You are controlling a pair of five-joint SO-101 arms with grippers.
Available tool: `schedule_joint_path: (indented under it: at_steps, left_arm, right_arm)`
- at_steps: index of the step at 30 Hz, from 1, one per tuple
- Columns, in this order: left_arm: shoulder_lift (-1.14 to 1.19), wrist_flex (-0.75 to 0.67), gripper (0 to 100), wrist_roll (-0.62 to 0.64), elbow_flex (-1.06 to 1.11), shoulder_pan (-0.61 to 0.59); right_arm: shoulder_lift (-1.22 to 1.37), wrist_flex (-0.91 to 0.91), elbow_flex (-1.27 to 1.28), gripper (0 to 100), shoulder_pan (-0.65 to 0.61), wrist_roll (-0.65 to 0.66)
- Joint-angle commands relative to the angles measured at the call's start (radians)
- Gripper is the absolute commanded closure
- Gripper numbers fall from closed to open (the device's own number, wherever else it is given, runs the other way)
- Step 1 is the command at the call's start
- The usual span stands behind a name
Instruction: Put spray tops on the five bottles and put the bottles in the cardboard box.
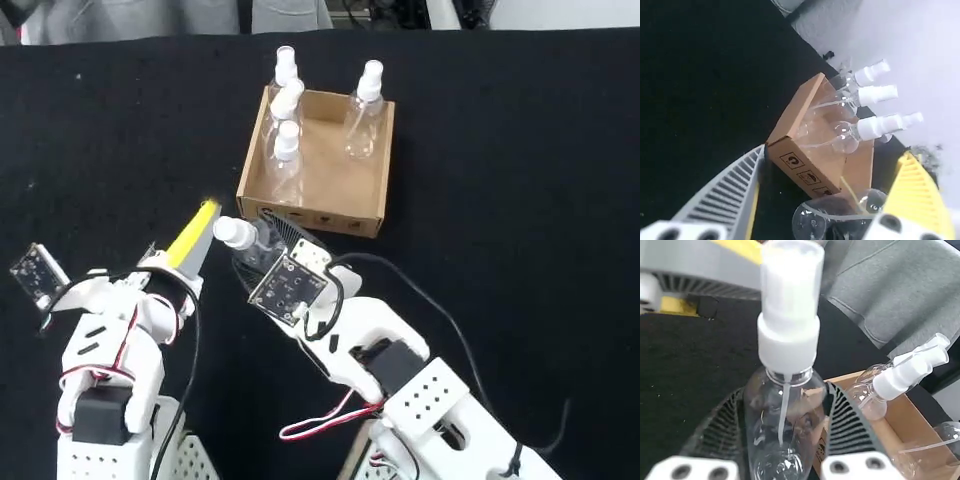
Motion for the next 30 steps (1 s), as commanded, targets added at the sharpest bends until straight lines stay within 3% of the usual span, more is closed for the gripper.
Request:
schedule_joint_path:
  at_steps: [1, 5, 15, 25, 30]
  left_arm:
    - [-0.006, -0.006, 62, -0.049, 0.016, 0.090]
    - [-0.006, -0.002, 62, -0.058, 0.021, 0.147]
    - [-0.006, -0.008, 62, -0.060, 0.024, 0.150]
    - [-0.006, -0.011, 62, -0.061, 0.015, 0.061]
    - [-0.006, -0.011, 62, -0.061, 0.015, 0.013]
  right_arm:
    - [0.001, -0.031, -0.067, 97.7, -0.015, -0.011]
    - [0.001, -0.032, -0.070, 97.7, 0.009, -0.011]
    - [0.002, -0.031, -0.081, 97.7, 0.037, -0.012]
    - [0.001, -0.029, -0.085, 97.7, 0.041, -0.011]
    - [0.001, -0.023, -0.113, 97.7, 0.115, -0.014]
